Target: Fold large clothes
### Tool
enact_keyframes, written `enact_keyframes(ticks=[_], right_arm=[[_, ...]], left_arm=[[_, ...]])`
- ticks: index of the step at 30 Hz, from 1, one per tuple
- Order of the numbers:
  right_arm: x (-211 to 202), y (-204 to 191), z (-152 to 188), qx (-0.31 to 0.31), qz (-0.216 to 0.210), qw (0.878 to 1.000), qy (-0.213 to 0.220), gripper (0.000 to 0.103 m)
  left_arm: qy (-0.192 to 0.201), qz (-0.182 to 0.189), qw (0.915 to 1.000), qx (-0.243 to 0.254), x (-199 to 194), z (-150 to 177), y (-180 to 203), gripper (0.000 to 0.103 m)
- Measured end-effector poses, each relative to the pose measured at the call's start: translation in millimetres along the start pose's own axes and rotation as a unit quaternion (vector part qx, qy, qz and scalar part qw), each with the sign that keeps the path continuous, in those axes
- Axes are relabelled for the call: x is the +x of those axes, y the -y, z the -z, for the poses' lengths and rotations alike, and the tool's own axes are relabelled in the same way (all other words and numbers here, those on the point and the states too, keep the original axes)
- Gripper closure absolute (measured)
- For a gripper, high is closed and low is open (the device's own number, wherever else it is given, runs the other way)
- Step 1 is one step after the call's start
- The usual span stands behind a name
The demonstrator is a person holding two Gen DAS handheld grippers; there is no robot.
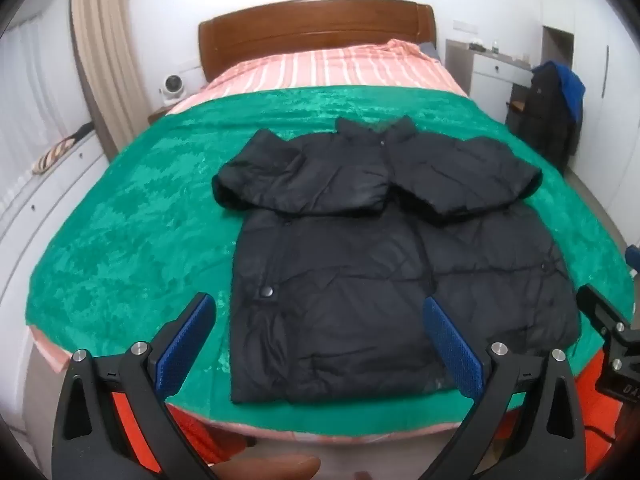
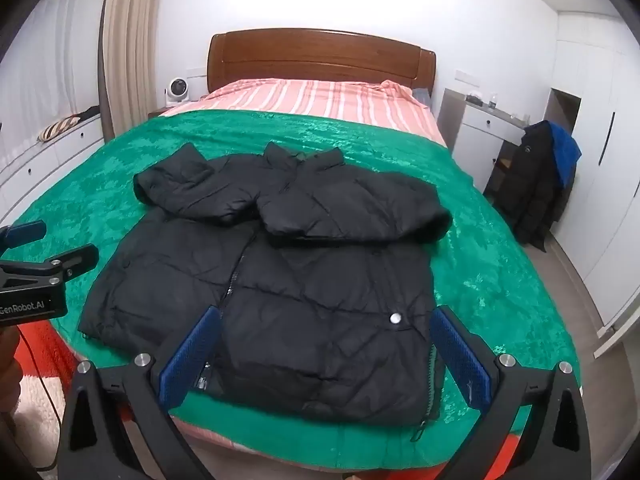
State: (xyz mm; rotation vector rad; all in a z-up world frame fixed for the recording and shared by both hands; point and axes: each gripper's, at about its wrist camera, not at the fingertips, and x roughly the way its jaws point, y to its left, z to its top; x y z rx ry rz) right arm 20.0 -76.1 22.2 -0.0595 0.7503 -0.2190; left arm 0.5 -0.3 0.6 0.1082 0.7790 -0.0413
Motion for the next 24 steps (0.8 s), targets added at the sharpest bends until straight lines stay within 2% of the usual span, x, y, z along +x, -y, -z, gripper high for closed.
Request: enact_keyframes(ticks=[3, 6, 8, 10, 15, 24], right_arm=[[0.3, 3.0, -1.9, 0.003, 0.000, 1.000, 0.000, 0.000], [0.9, -0.3, 1.2, -0.009, 0.001, 1.000, 0.003, 0.000], [3.6, -6.3, 3.3, -0.013, 0.001, 1.000, 0.000, 0.000], [2.2, -11.8, 2.4, -0.009, -0.006, 1.000, -0.004, 0.000], [11.1, -6.8, 3.5, -0.002, -0.019, 1.000, -0.015, 0.000], [11.6, -7.4, 3.1, 0.000, -0.016, 1.000, -0.013, 0.000]], left_arm=[[0.006, 0.009, 0.9999, -0.008, 0.2, 3.9, 2.3, 0.000], [-0.008, 0.029, 0.9993, -0.022, 10.7, 6.1, -8.1, 0.000], [-0.011, 0.022, 0.9996, -0.015, 14.3, 6.0, -9.6, 0.000], [-0.007, 0.007, 1.0000, 0.000, 8.6, 8.3, 4.8, 0.000], [-0.011, 0.014, 0.9998, 0.000, 9.7, 9.6, 5.9, 0.000], [-0.012, -0.001, 0.9999, 0.008, 11.3, 12.1, 8.1, 0.000]])
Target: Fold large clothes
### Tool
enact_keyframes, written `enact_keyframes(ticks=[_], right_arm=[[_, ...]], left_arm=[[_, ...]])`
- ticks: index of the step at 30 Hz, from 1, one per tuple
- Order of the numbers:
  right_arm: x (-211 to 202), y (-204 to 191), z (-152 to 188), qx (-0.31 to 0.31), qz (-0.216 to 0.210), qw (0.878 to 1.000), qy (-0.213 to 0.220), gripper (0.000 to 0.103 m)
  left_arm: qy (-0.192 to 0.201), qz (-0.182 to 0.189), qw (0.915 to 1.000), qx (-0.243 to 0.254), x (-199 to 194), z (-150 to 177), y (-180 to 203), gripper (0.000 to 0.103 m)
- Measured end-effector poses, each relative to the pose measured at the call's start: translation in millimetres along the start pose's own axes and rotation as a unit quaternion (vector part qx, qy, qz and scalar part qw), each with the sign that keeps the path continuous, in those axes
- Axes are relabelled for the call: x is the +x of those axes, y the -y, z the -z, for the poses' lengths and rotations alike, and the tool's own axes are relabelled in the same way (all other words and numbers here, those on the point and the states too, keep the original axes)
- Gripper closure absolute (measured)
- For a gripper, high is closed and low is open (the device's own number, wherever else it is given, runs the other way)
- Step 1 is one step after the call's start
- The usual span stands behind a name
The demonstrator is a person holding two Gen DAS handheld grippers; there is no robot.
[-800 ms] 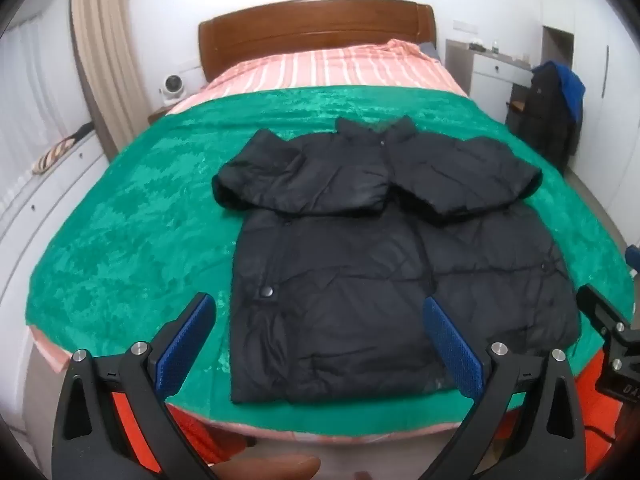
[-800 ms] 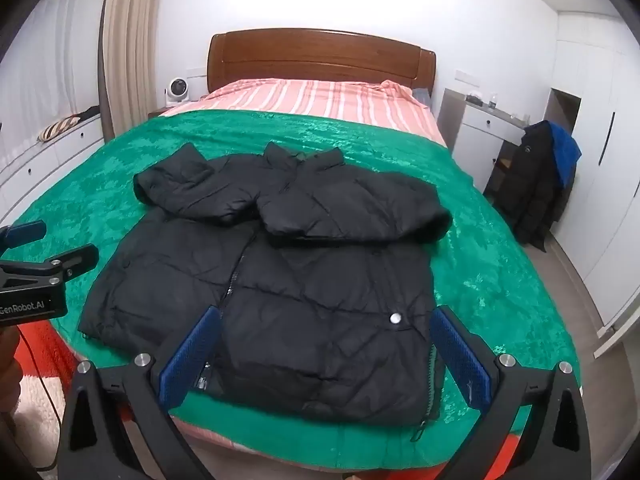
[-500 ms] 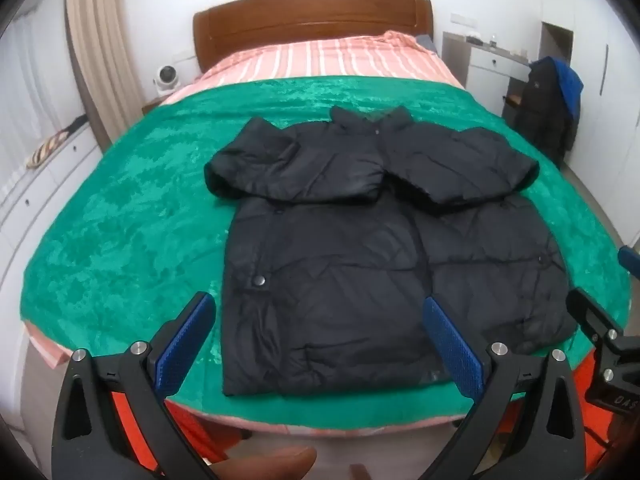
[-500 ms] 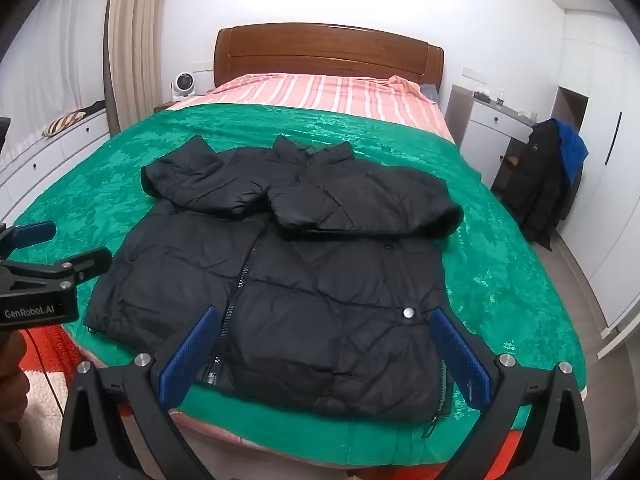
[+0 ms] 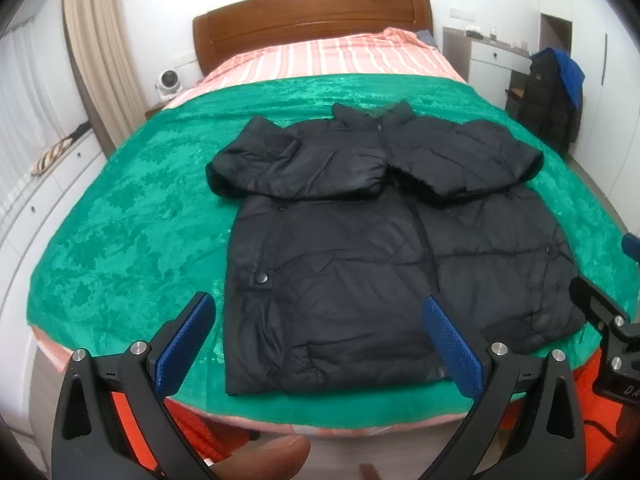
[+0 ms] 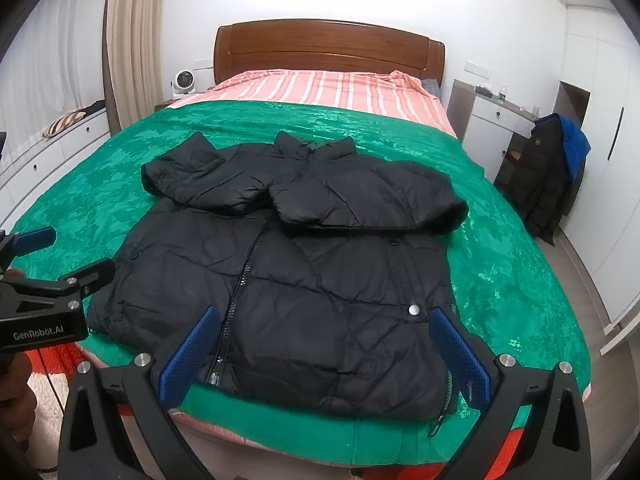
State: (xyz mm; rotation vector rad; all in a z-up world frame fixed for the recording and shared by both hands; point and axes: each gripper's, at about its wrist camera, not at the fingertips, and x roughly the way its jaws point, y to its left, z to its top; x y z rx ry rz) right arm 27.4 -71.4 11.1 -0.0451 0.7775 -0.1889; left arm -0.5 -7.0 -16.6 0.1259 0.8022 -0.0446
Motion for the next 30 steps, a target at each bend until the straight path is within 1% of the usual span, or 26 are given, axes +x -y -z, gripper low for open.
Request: enact_keyframes(ticks=[15, 24, 30], right_arm=[[4.6, -4.0, 0.7, -0.010, 0.006, 1.000, -0.009, 0.000], [7.2, -1.7, 2.8, -0.006, 0.025, 0.999, -0.019, 0.000], [5.1, -0.4, 3.2, -0.005, 0.043, 0.999, -0.021, 0.000]], left_arm=[[-0.012, 0.000, 0.9999, 0.005, 2.3, 2.4, 0.0, 0.000], [-0.022, 0.005, 0.9997, 0.011, 4.4, 7.1, 1.8, 0.000], [-0.023, 0.001, 0.9997, 0.011, 4.7, 9.3, 1.6, 0.000]])
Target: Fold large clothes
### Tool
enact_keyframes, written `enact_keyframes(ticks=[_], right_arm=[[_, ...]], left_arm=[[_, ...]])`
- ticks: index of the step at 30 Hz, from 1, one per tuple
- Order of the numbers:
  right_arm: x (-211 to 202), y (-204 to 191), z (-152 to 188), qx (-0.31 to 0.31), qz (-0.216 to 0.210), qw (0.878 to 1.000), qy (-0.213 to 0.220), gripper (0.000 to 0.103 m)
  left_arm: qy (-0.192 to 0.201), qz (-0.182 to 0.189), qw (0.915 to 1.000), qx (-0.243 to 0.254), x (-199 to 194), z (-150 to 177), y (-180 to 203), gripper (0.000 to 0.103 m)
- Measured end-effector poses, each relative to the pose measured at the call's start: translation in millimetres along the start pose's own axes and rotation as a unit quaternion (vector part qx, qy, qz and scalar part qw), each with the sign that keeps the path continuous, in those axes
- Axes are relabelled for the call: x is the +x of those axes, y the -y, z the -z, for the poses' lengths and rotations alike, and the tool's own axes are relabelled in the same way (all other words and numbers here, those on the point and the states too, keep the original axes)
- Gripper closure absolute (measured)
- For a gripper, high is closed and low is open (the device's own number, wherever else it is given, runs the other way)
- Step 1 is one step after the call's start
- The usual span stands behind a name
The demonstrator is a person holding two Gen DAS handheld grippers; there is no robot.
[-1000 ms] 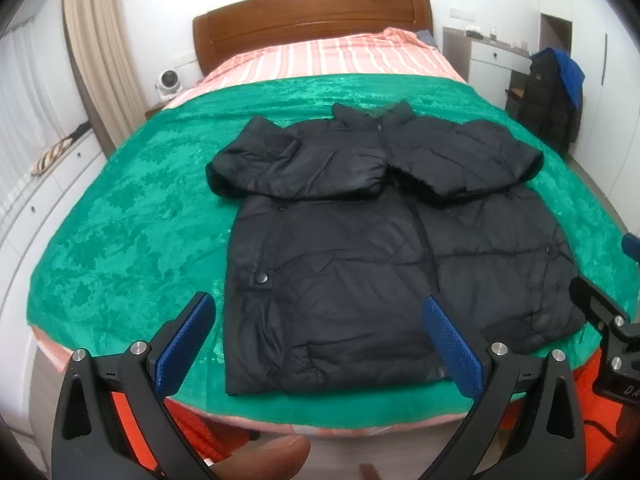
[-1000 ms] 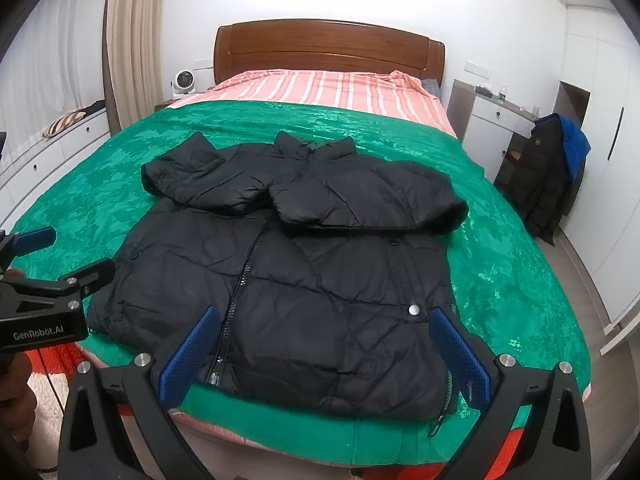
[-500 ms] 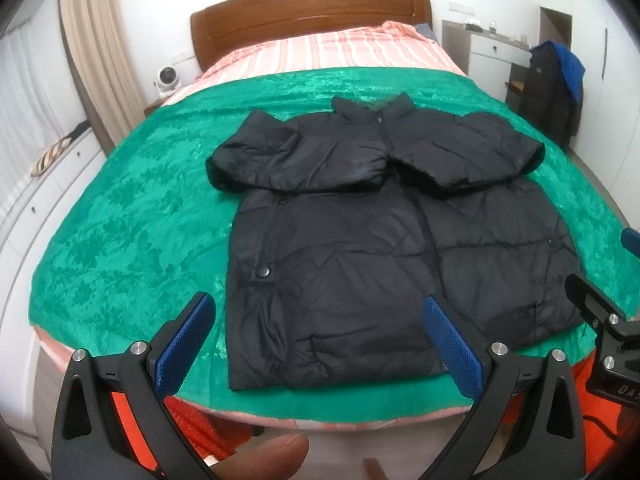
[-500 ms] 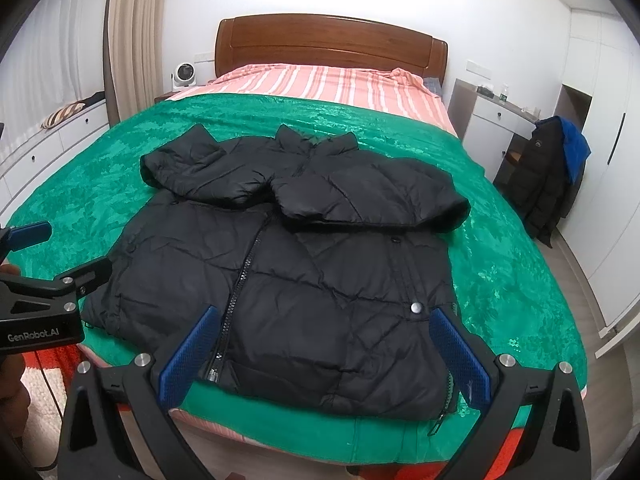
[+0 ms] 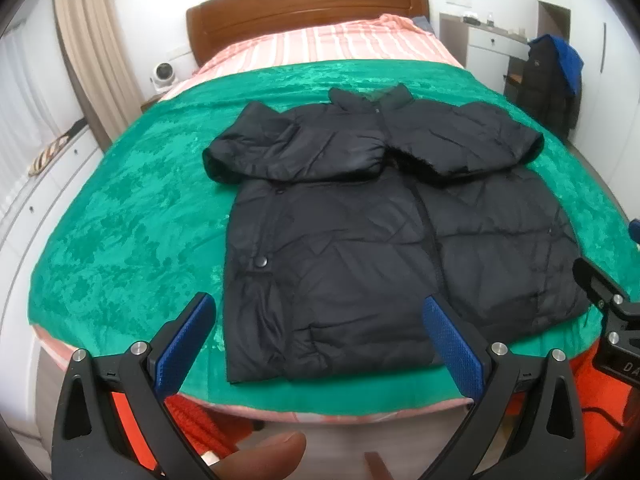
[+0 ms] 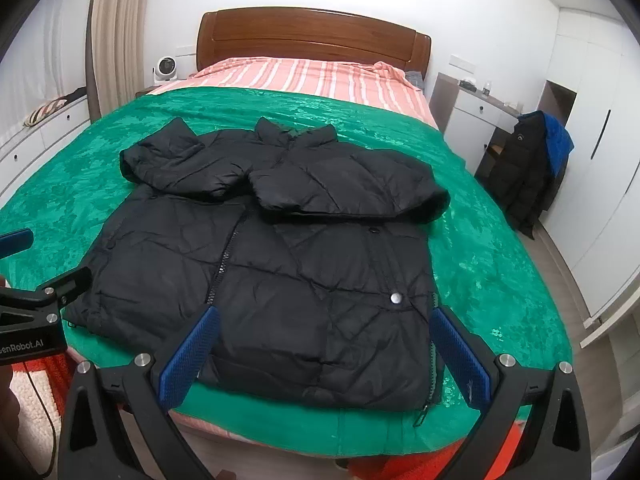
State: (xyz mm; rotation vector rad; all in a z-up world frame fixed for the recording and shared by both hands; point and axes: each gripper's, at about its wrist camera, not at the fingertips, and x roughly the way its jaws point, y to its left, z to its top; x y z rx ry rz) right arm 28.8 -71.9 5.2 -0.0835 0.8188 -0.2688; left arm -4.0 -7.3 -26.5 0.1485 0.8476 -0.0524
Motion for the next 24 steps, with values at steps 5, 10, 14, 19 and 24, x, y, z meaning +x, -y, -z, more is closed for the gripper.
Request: enact_keyframes(ticks=[5, 10, 14, 19, 24], right_arm=[[1.9, 2.0, 0.5, 0.001, 0.008, 1.000, -0.006, 0.000], [4.5, 3.3, 1.4, -0.003, 0.024, 1.000, -0.012, 0.000], [8.2, 4.4, 4.1, -0.004, 0.033, 0.999, -0.019, 0.000], [9.4, 4.5, 4.2, -0.007, 0.040, 0.999, -0.023, 0.000], [9.8, 4.7, 4.5, -0.006, 0.043, 0.999, -0.024, 0.000]], left_arm=[[-0.003, 0.000, 1.0000, 0.002, 2.0, -0.2, 2.4, 0.000], [-0.010, 0.001, 0.9999, 0.005, 5.7, 0.5, 4.3, 0.000], [-0.015, 0.003, 0.9999, 0.008, 8.0, 2.3, 5.8, 0.000], [-0.017, 0.006, 0.9998, 0.005, 9.6, 2.9, 4.9, 0.000], [-0.023, 0.007, 0.9997, 0.003, 12.7, 3.9, 2.2, 0.000]])
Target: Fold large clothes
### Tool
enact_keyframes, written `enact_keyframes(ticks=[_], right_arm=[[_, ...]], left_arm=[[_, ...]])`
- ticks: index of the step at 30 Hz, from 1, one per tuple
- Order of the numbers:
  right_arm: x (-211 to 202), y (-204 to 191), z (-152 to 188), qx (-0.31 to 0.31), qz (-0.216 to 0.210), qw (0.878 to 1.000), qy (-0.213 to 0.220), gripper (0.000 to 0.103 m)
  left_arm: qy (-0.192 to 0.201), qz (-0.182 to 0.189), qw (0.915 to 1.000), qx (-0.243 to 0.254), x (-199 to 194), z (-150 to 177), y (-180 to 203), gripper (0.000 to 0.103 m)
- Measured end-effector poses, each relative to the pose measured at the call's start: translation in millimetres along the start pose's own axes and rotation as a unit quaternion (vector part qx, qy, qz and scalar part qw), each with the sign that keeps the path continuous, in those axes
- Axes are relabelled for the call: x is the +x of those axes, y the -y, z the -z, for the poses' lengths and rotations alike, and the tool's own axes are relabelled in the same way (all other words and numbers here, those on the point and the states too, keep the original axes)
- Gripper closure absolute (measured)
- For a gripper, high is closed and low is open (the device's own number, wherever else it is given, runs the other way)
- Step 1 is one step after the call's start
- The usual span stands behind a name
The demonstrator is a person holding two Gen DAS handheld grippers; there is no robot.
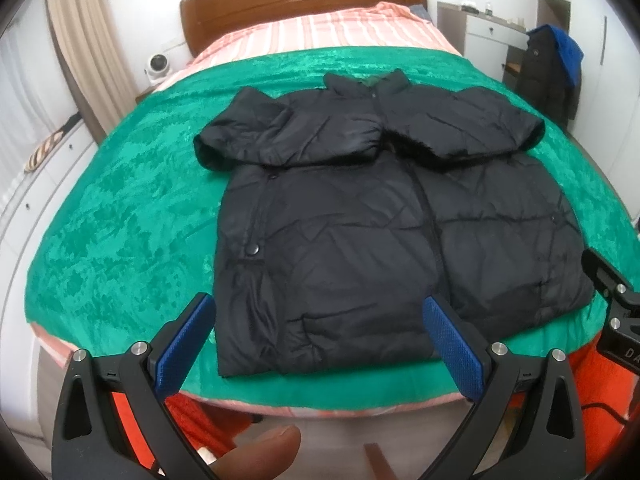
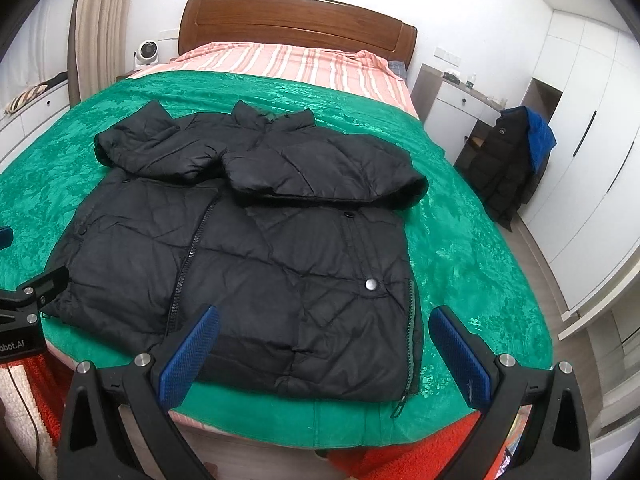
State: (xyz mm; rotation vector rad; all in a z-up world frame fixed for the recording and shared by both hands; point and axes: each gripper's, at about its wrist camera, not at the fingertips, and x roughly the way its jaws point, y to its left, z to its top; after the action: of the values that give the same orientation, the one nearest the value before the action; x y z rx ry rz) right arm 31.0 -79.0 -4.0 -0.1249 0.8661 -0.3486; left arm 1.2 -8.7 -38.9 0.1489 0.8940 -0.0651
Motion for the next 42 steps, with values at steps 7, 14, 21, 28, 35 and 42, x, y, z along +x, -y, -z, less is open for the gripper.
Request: enact_keyframes(ticks=[7, 14, 21, 28, 35, 42], right_arm=[[-0.8, 0.4, 0.3, 0.000, 0.004, 1.000, 0.002, 0.000], [1.0, 1.6, 0.8, -0.001, 0.008, 1.000, 0.001, 0.000], [2.3, 1.4, 1.1, -0.003, 0.010, 1.000, -0.001, 0.000], [3.2, 2.3, 0.7, -0.003, 0.009, 1.000, -0.002, 0.000], [11.5, 26.5, 1.1, 0.028, -0.031, 0.999, 0.007, 0.000], [89.4, 124.2, 40.1, 0.144, -0.075, 0.985, -0.064, 0.000]], left_arm=[[-0.001, -0.001, 1.0000, 0.000, 0.2, -0.2, -0.8, 0.000], [-0.003, -0.001, 1.0000, 0.000, 1.1, 0.4, -0.8, 0.000], [-0.003, -0.001, 1.0000, 0.000, 1.6, 2.0, -1.1, 0.000], [-0.007, -0.001, 1.0000, -0.003, 6.3, 2.8, -4.1, 0.000], [-0.021, 0.002, 0.9997, -0.012, 19.3, -0.2, -26.8, 0.000], [-0.126, 0.058, 0.9849, -0.103, 99.7, 27.6, -120.4, 0.000]])
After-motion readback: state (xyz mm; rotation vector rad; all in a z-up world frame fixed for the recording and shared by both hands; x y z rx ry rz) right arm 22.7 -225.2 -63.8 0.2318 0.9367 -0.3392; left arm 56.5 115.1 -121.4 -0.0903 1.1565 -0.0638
